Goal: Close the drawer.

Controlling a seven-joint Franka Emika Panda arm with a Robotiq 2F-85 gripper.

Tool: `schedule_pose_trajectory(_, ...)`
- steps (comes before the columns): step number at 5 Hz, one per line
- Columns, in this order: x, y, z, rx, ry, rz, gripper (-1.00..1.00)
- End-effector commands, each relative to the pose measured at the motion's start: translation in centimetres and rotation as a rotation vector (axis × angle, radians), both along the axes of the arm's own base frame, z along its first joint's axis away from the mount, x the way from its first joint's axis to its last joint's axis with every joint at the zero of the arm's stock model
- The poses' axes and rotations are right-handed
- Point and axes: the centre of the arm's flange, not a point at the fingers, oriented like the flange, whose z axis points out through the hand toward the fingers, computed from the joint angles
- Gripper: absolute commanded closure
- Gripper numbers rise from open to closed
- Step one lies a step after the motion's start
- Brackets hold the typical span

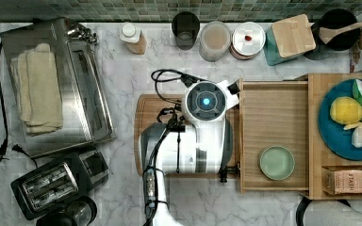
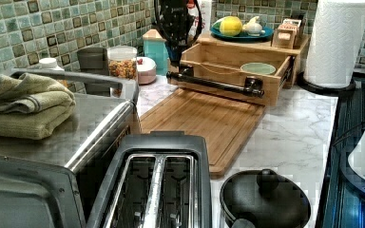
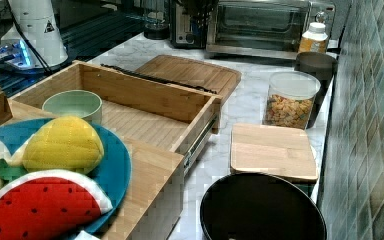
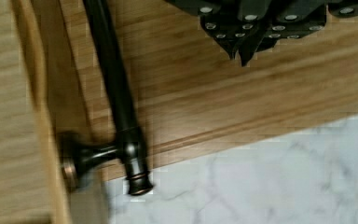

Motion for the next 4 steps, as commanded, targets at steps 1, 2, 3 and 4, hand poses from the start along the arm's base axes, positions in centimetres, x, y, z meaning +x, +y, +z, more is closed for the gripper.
schedule_pose_trajectory(1,-0.2,5.5,-2.2,-0.131,-0.03,0.185,1.0)
schedule_pose_trajectory(2,-0.5,5.1,-4.1,-0.154,-0.021,0.212,1.0)
schedule_pose_trajectory(3,-0.7,5.5,-5.7,-0.152,0.006,0.184,1.0)
schedule_pose_trajectory(4,-0.9,6.8,-7.6,-0.185,0.024,0.145,1.0)
